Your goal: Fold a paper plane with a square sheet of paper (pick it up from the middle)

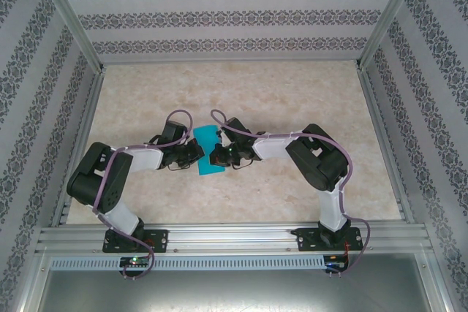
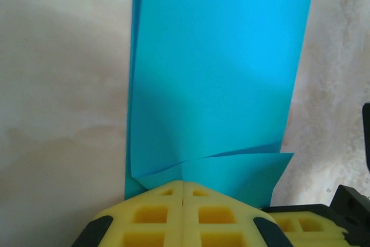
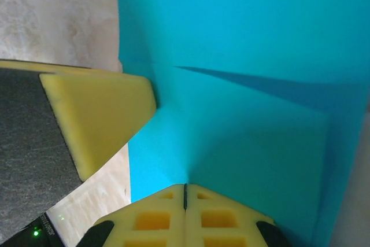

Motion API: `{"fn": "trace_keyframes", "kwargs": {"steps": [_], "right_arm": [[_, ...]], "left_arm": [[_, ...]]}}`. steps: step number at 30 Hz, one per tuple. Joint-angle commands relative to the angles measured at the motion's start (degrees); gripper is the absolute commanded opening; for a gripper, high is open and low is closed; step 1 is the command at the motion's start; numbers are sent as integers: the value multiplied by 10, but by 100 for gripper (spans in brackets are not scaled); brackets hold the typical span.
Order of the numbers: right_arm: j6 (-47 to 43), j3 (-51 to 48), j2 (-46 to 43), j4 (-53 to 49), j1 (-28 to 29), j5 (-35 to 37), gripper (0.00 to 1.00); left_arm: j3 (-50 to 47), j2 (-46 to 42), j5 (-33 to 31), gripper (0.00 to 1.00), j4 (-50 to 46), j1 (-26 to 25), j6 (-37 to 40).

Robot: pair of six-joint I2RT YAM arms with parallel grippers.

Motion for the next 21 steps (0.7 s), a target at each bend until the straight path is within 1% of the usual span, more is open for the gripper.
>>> {"fn": "trace_keyframes", "kwargs": {"steps": [1, 5, 9, 16, 21], "right_arm": [[-2, 19, -13, -43, 9, -3, 0], [-19, 52, -13, -66, 10, 3, 0], [-24, 73, 17, -80, 3, 6, 0], [-29, 33, 24, -80, -7, 6, 0], [-30, -18, -3, -72, -10, 10, 0]], "left_arm": [[-2, 19, -20, 5, -24, -3, -1], [-6, 16, -29, 4, -32, -4, 3], [0, 16, -28, 4, -36, -3, 6], [2, 17, -41, 3, -46, -4, 10], [5, 22, -44, 2, -51, -3, 13]]}}
